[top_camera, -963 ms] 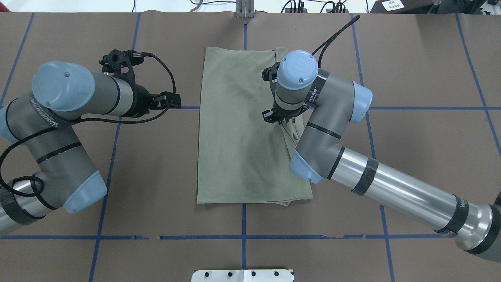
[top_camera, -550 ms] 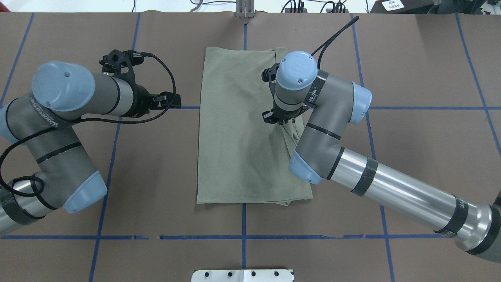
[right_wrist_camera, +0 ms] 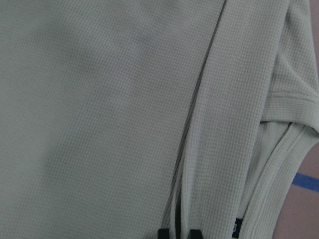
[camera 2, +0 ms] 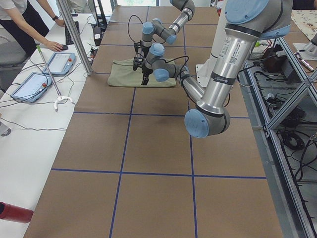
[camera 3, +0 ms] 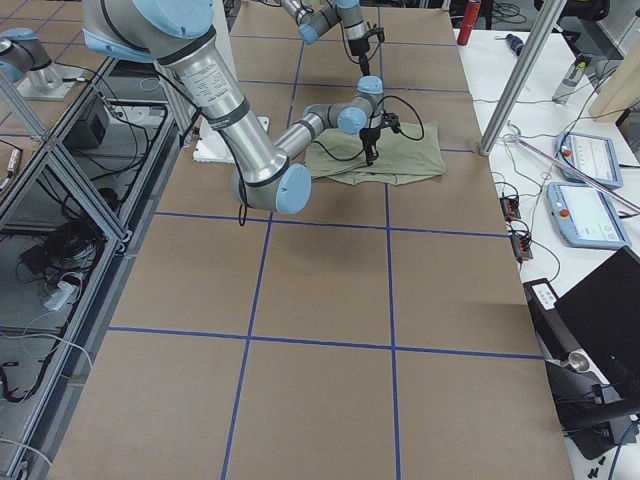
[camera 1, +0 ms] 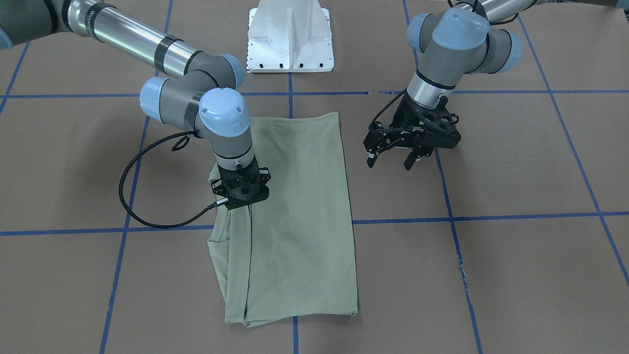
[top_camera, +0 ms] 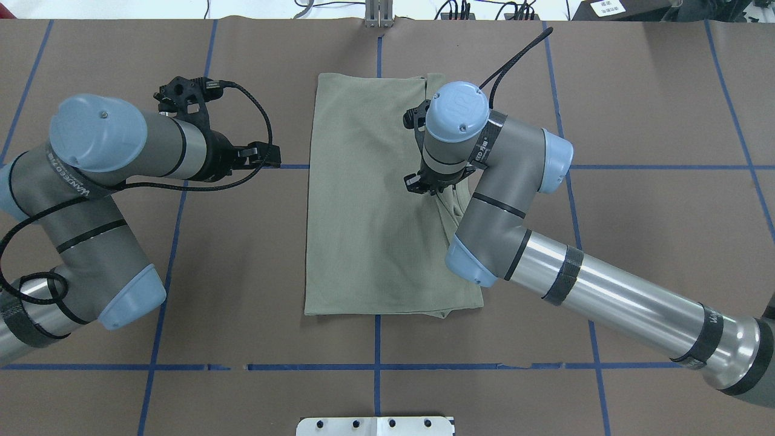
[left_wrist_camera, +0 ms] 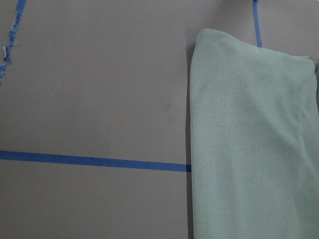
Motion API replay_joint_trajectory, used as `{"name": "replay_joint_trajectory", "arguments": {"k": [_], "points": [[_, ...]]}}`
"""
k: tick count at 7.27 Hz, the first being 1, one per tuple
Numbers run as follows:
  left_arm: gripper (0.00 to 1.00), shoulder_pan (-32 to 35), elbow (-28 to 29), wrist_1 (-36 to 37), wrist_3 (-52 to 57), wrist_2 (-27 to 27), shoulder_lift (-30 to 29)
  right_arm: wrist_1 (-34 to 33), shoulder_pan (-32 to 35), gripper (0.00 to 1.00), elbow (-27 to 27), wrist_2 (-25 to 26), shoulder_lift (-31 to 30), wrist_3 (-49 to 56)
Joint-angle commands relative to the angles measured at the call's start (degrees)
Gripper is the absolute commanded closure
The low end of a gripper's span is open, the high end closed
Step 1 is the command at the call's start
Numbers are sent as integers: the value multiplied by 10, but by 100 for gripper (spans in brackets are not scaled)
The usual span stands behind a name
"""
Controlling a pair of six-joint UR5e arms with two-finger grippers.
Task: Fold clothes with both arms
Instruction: 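Hold the right gripper over the shirt center while the left gripper waits, then lift the right gripper off the shirt and move it toward the far end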
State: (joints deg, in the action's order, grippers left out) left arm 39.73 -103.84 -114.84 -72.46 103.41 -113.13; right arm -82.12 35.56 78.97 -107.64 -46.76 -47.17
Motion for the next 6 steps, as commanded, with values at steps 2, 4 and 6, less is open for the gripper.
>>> {"name": "replay_joint_trajectory", "arguments": {"k": [2, 4, 6], "points": [[0, 0, -1, 0, -4, 1, -5, -1, 5, 100, 0, 0, -6, 2], [0, 0, -1, 0, -4, 0, -5, -1, 15, 100, 30, 1, -39, 2], [0, -1, 0, 1, -3, 0, -6, -1, 24, 100, 110, 1, -118, -1]]}}
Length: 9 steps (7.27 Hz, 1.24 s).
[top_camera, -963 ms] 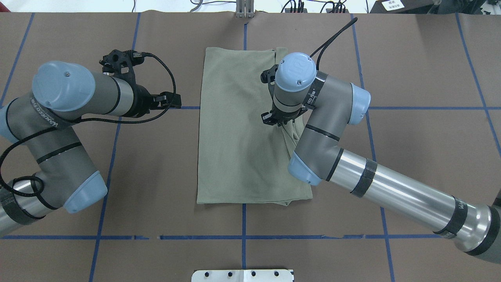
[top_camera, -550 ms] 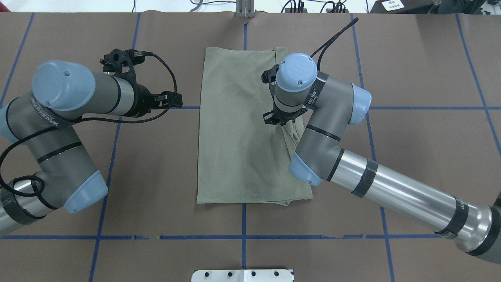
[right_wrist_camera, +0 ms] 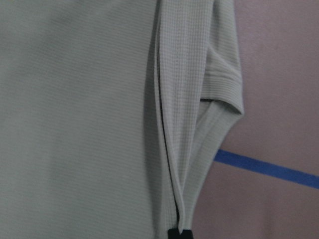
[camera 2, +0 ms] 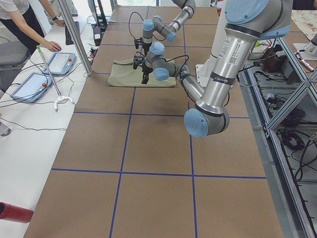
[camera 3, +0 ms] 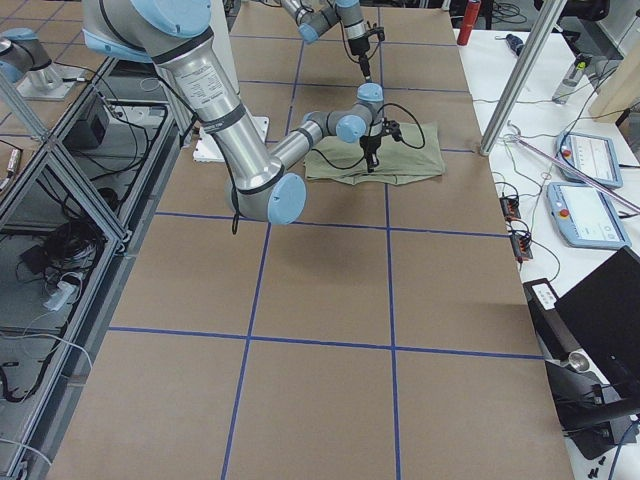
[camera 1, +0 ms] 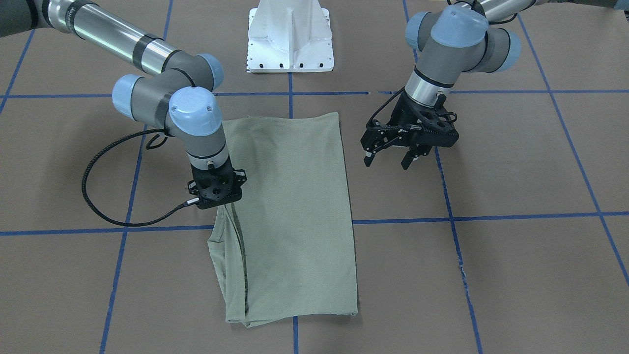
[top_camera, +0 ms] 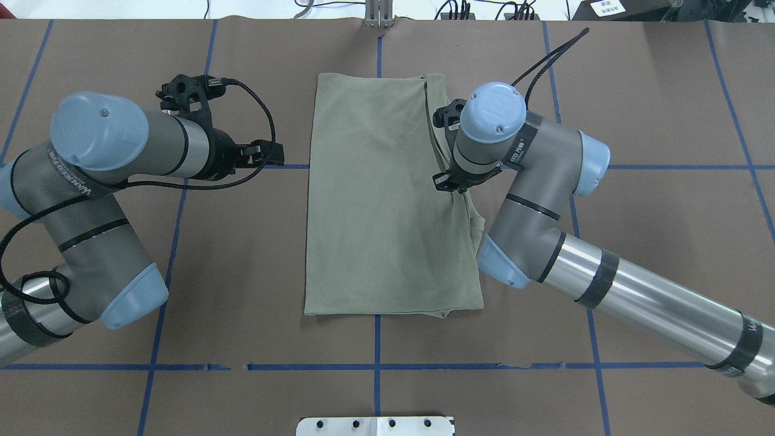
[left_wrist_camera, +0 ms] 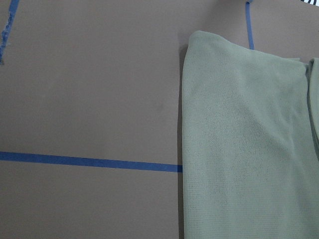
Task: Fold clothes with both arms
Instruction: 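Lift the right gripper off the shirt and move it toward the far end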
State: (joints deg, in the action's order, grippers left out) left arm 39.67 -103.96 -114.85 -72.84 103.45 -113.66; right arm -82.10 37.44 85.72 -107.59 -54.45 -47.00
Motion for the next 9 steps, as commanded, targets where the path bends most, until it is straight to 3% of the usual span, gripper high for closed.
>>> {"name": "replay_joint_trajectory", "arguments": {"k": [1, 2, 3, 6, 7, 9], "points": [[0, 1, 1, 0, 2, 0, -1, -3, 7, 100, 51, -1, -50, -5], [0, 1, 0, 1, 2, -1, -2, -3, 5, 90, 49, 0, -51, -6], [0, 1, -4, 1, 2, -1, -2, -3, 4, 1, 48, 0, -49, -8], [0, 4, -20, 2, 2, -1, -2, -1, 23, 0, 43, 0, -36, -9], [0, 4, -26, 2, 2, -2, -1, 1, 28, 0, 11, 1, -4, -6], [0, 10, -48, 2, 2, -2, 2, 14, 36, 0, -130, 6, 101, 3]]}}
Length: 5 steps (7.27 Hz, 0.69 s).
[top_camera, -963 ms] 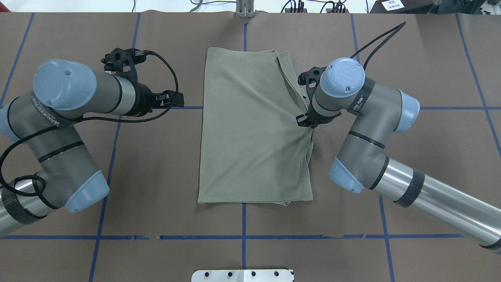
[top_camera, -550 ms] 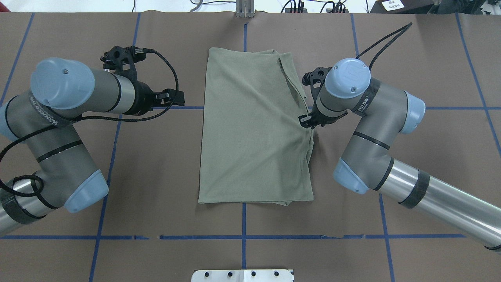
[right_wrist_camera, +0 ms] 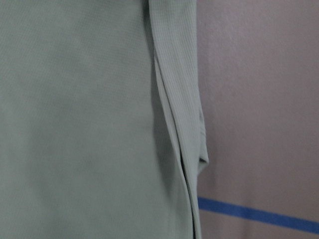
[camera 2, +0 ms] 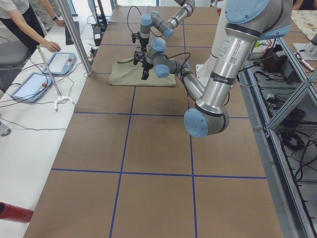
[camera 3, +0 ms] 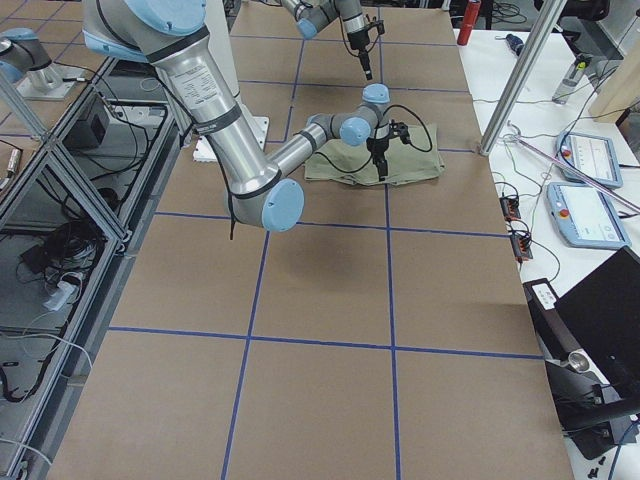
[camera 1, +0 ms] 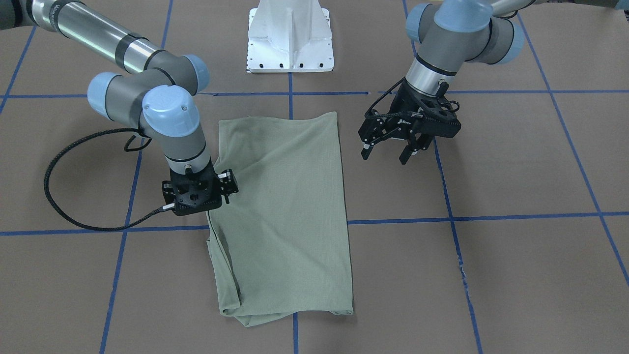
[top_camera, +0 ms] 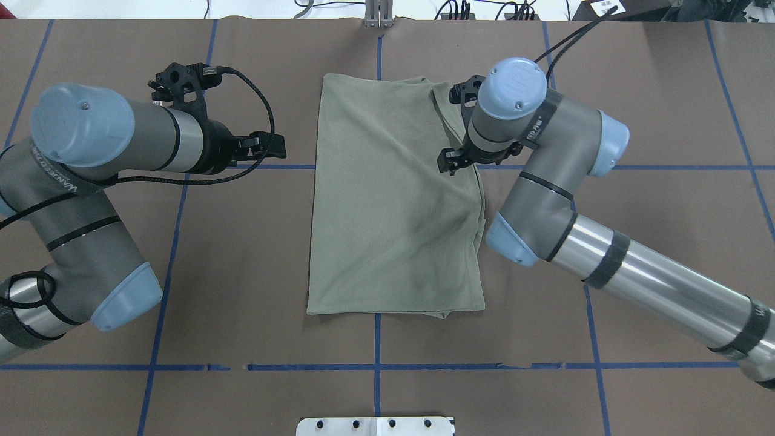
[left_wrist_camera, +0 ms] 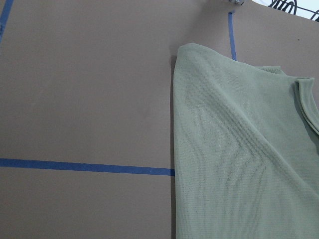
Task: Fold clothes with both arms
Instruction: 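Lift the right gripper off the shirt and move it toward the far end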
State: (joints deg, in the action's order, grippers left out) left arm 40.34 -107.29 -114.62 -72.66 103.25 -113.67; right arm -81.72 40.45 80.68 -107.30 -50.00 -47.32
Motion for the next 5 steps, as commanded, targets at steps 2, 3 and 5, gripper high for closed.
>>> {"name": "replay_joint_trajectory", "arguments": {"k": [2, 3, 5], "points": [[0, 5, -38, 2, 1, 2, 4, 40, 23, 0, -134, 13, 66, 55], [0, 5, -42, 3, 1, 2, 5, 42, 30, 0, -151, 13, 70, 71], [0, 6, -42, 3, 1, 2, 5, 59, 31, 0, -187, 13, 91, 74]]}}
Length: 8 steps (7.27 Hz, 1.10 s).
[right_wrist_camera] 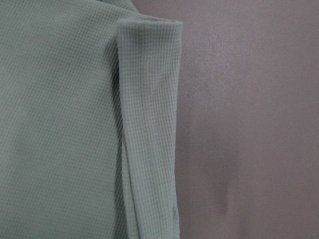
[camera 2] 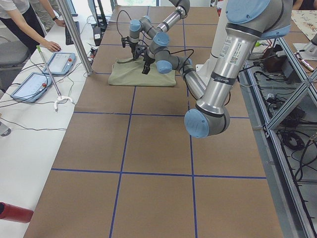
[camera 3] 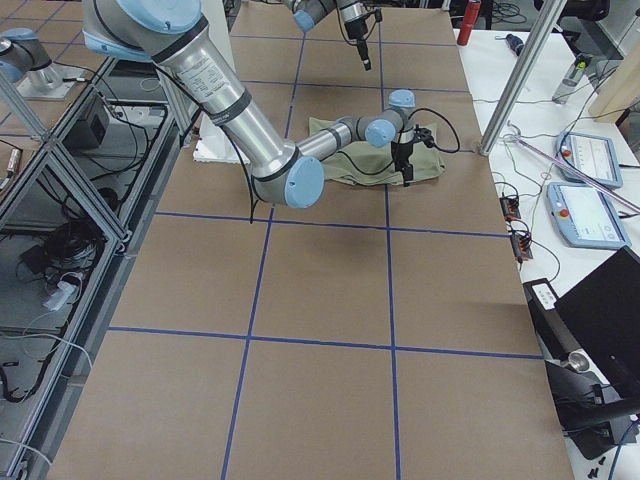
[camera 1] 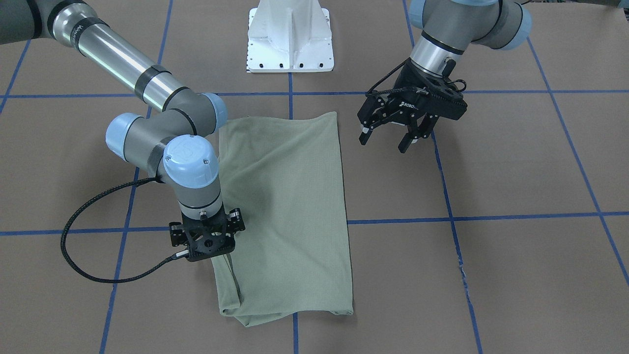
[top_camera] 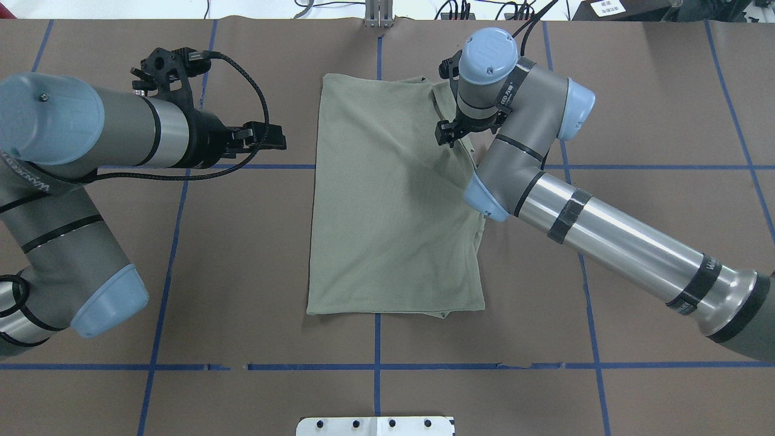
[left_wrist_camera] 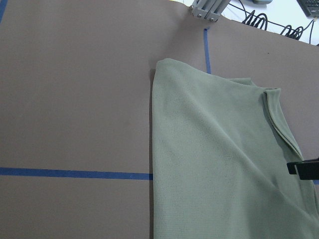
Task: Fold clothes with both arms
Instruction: 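Lift the right gripper off the shirt and move it toward the far end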
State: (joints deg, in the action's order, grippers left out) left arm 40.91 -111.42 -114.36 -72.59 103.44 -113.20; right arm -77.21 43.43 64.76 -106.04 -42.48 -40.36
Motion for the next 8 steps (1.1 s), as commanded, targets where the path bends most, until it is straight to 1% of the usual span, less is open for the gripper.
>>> {"name": "replay_joint_trajectory", "arguments": {"k": [1, 5, 7, 8], "points": [[0, 0, 1, 0, 1, 0, 1, 17, 2, 0, -60, 0, 40, 5], [0, 0, 1, 0, 2, -1, 1, 17, 2, 0, -68, 0, 35, 6], [0, 0, 1, 0, 2, -1, 1, 17, 23, 0, -75, -4, 34, 34], [0, 0, 2, 0, 2, -1, 1, 16, 41, 0, -75, -15, 25, 58]]}}
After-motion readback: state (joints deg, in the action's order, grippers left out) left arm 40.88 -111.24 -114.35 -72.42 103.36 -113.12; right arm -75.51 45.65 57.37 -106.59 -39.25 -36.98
